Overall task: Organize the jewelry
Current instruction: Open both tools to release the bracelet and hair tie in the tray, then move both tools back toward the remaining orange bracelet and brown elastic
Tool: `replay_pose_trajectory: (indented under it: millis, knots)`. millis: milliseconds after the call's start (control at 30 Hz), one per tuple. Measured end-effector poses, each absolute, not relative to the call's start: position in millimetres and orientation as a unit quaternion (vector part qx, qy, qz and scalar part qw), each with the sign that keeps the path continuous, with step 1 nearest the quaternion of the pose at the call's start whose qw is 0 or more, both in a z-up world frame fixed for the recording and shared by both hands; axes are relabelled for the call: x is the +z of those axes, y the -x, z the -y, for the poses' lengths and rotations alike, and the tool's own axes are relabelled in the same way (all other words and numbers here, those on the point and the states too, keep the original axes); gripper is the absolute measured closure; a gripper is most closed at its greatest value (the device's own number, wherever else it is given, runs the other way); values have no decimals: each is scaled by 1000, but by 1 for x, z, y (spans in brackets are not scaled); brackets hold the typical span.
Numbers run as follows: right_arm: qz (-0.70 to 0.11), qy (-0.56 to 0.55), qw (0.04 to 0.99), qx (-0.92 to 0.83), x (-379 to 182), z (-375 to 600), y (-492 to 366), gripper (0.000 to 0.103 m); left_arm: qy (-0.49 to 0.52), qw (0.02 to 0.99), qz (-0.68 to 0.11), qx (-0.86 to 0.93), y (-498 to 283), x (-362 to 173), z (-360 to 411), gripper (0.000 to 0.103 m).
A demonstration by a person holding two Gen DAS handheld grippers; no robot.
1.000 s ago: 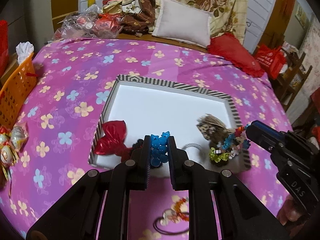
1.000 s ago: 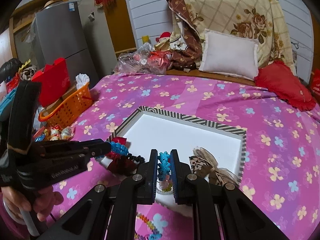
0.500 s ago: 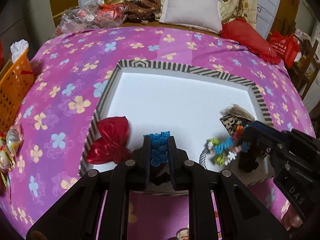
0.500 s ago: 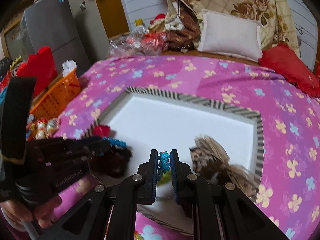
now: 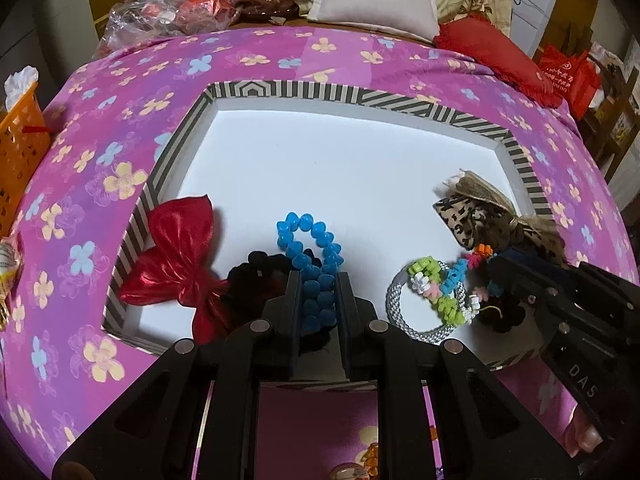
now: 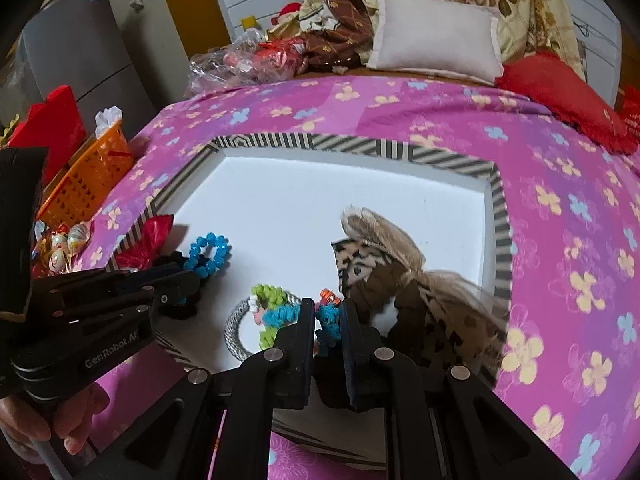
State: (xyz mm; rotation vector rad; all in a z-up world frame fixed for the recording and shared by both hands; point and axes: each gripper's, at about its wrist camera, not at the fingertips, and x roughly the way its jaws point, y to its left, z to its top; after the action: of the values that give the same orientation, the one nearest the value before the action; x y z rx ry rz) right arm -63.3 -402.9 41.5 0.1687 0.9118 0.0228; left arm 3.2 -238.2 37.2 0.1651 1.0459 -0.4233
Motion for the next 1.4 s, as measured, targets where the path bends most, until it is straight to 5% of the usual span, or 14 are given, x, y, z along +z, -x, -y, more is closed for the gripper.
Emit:
replay_pose_trajectory:
  millis: [100, 167, 400, 600, 1400]
  knots:
    - [-439, -75, 895, 4, 41, 403, 67, 87, -85, 841, -495, -200, 0, 35, 239, 82]
    - [-436, -85, 896, 1, 42, 405, 70, 70, -89, 843, -491, -199, 2, 35, 239, 71]
    - [-424, -105, 900, 13, 54, 401, 93, 69, -91, 851, -476, -200, 17, 46, 232, 53]
    - [-411, -103, 906, 4, 67, 392, 125, 60, -93, 864, -456, -192, 39, 63, 215, 50]
    - [-402, -99, 910, -9, 76, 346, 224, 53, -58, 893, -425, -134, 162, 80, 144, 50]
